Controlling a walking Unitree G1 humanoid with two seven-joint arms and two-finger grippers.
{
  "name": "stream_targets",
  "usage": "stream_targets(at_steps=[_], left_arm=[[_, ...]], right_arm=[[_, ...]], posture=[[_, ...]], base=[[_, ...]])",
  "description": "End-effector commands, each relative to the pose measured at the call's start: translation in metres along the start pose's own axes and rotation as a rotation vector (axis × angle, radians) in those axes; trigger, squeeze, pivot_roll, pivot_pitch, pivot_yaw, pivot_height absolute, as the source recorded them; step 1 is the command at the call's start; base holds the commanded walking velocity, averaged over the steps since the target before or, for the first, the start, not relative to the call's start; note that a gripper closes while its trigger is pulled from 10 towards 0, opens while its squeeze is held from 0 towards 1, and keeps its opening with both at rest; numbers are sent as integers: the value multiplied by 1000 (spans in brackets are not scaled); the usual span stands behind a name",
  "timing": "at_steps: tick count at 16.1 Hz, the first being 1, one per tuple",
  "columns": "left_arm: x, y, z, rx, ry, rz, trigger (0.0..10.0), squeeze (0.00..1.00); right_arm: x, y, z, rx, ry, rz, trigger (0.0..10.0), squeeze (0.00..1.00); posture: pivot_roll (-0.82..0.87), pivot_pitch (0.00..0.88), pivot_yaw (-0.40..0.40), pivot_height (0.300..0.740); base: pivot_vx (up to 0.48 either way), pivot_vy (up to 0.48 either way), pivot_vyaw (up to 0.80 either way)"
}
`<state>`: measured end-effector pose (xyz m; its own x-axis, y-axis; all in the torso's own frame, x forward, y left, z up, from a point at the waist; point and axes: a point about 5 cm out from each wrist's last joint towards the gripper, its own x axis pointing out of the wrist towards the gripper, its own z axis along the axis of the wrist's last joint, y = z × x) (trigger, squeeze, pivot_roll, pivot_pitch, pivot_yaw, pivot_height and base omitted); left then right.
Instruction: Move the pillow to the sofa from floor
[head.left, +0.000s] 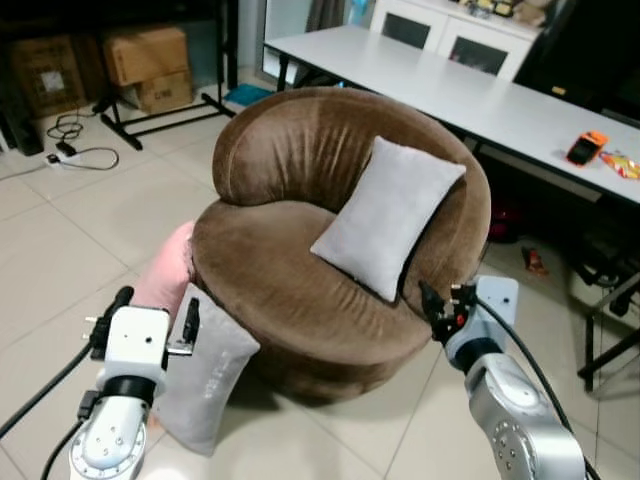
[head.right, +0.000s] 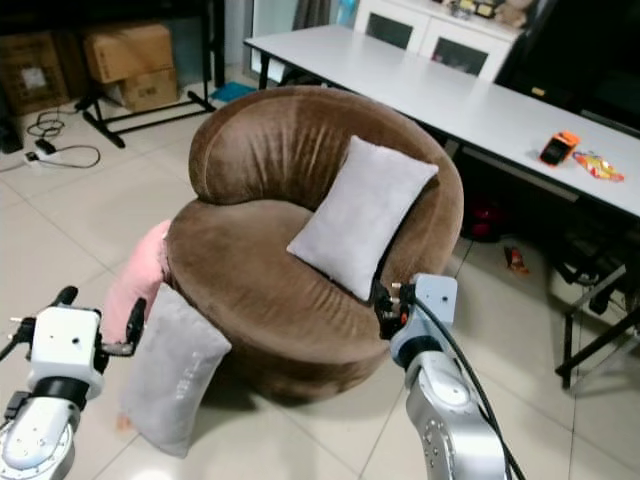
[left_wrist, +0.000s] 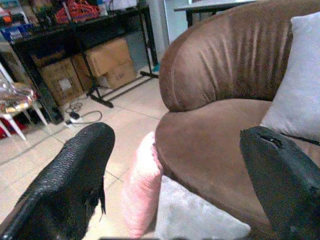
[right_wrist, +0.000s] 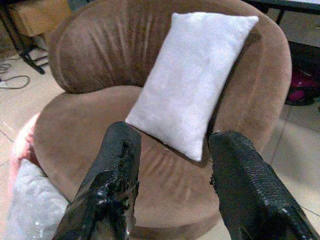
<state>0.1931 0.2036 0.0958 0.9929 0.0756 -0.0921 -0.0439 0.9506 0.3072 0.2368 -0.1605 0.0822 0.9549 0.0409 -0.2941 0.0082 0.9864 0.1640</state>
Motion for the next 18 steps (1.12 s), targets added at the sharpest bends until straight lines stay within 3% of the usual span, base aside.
stream_targets(at_steps=[1, 6, 12, 18], left_arm=[[-3, -5, -4, 14, 5, -23, 10000, 59], [-3, -6, -4, 30, -5, -54, 10000, 55], [7, -3, 1, 72, -22, -161, 10000, 55], [14, -6, 1, 54, -25, -170, 10000, 55]], right_arm=[[0, 0, -2, -6, 13, 7, 10000, 0], [-1, 1, -9, -15, 42, 14, 10000, 0], [-15, -2, -21, 20, 56, -36, 10000, 0], [-18, 1, -21, 2, 58, -22, 10000, 0]], posture=[[24, 0, -129, 740], [16, 0, -93, 740], [-16, 0, 25, 740], [-31, 0, 10, 740]], base=[[0, 311, -406], [0, 314, -800], [0, 313, 0], [0, 364, -102]])
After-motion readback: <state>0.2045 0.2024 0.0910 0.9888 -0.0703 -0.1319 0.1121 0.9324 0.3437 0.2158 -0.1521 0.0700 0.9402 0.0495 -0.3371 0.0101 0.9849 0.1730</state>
